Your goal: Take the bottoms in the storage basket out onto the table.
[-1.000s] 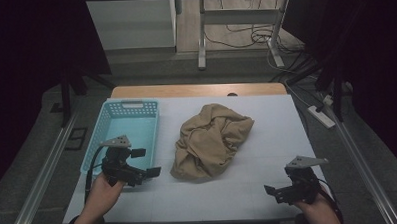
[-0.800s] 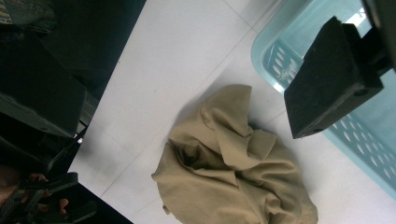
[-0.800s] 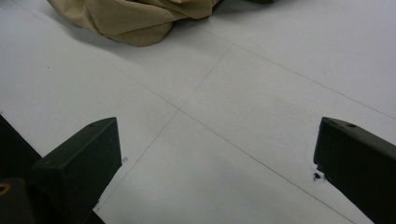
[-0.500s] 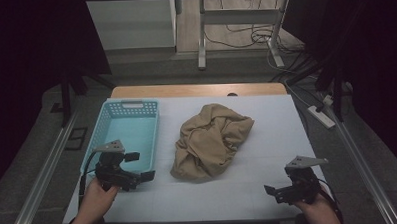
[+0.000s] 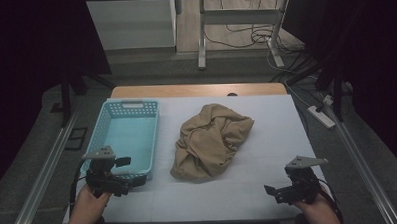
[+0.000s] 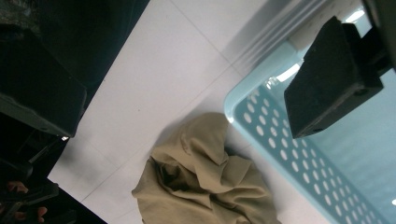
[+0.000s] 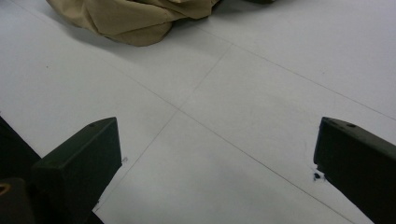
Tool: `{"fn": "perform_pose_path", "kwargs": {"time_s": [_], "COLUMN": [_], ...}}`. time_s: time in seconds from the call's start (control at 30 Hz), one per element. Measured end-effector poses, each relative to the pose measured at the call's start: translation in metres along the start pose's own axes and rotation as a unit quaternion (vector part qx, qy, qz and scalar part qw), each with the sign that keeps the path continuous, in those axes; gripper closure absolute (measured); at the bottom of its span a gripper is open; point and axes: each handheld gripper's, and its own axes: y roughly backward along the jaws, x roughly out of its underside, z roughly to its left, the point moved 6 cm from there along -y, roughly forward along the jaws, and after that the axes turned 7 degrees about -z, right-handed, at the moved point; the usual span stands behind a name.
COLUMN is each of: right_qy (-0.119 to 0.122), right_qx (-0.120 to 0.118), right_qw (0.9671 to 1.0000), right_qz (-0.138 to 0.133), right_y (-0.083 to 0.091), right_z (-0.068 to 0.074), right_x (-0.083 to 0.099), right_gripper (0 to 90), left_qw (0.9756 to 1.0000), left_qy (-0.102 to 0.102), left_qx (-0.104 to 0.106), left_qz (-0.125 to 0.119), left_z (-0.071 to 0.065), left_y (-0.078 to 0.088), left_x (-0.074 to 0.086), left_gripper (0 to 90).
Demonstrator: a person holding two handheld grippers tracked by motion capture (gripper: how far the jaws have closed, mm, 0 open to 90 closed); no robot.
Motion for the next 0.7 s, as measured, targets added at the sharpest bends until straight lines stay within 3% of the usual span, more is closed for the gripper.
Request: {"fn": "perform_pose_path", "kwargs": {"time_s": [0.7], "right_qy": [0.0], "right_qx": [0.002], "right_qw": [1.0], "right_qz": [0.001], "right_y": [0.0], "right_z": [0.0], "right_x": [0.0], "right_gripper": [0.9], "left_qw": [0.9992], "left_qy": [0.027], "left_qx": [-0.028], "left_qz": [-0.009], "left_z": [0.012], "left_y": [0.025], "left_x": [0.027], "left_gripper": [0.1]}}
